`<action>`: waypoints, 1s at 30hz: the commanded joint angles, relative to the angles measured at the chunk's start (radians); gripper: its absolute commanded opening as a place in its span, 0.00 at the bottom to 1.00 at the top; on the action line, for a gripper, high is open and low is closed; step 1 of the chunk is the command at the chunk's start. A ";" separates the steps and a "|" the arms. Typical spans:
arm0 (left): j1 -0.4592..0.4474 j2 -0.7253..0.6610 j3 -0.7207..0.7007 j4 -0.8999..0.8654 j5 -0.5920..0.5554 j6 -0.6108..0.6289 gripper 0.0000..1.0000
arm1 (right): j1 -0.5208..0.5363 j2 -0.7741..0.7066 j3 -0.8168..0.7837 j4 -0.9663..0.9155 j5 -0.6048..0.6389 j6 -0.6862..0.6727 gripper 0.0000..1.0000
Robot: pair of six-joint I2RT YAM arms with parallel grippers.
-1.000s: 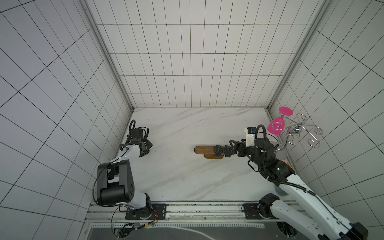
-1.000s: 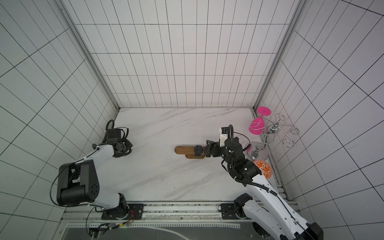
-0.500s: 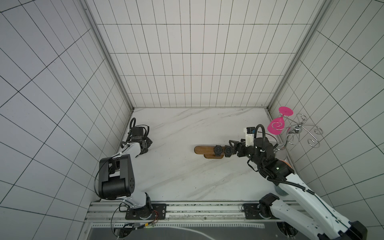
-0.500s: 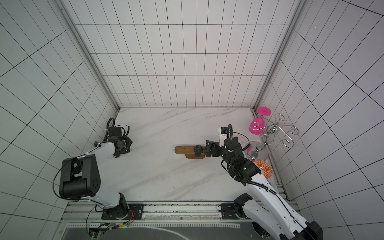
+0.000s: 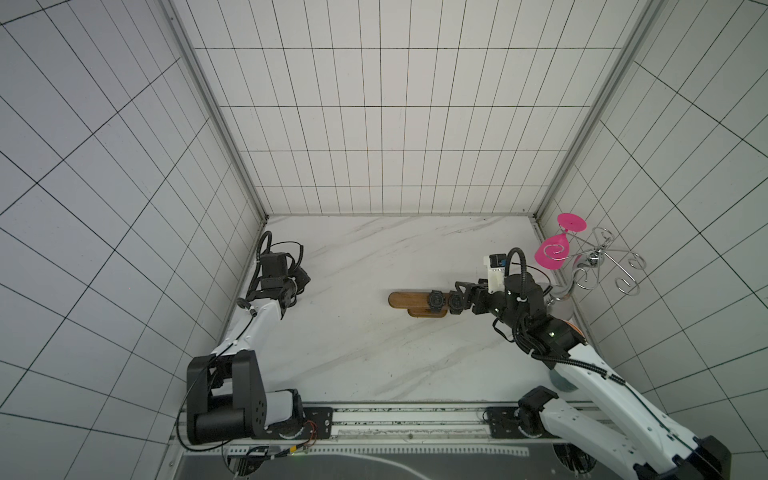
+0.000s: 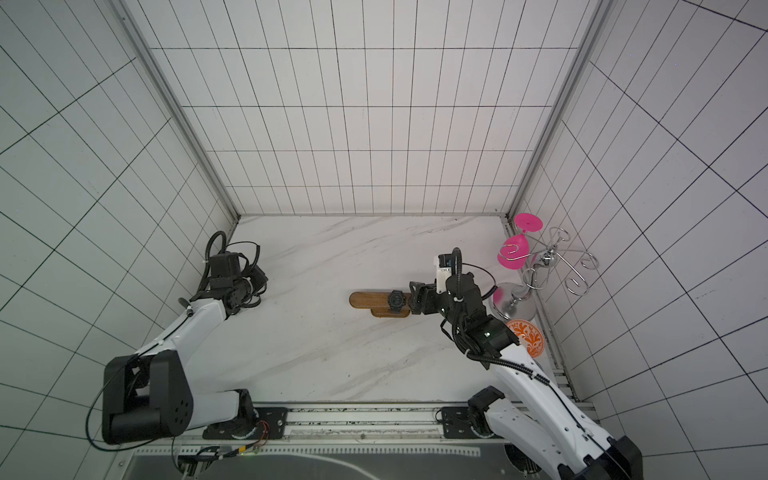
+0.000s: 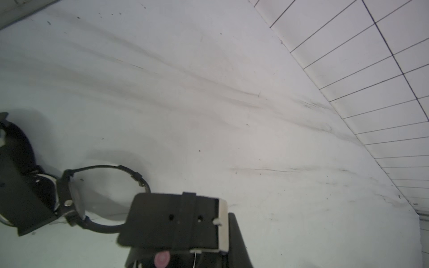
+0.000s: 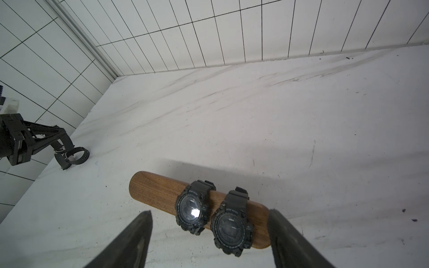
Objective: Place watch on stand
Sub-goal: Pick up the watch at the center of the board.
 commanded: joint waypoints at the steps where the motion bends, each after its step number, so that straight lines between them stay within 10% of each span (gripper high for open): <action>1: -0.079 -0.042 0.007 0.045 0.097 -0.010 0.05 | -0.003 0.013 -0.032 0.035 -0.059 0.001 0.79; 18: -0.763 -0.026 0.207 0.001 -0.184 -0.144 0.05 | 0.228 0.129 -0.044 0.258 -0.148 0.092 0.64; 30: -0.944 0.007 0.235 0.023 -0.292 -0.292 0.05 | 0.332 0.186 -0.079 0.391 -0.043 0.126 0.51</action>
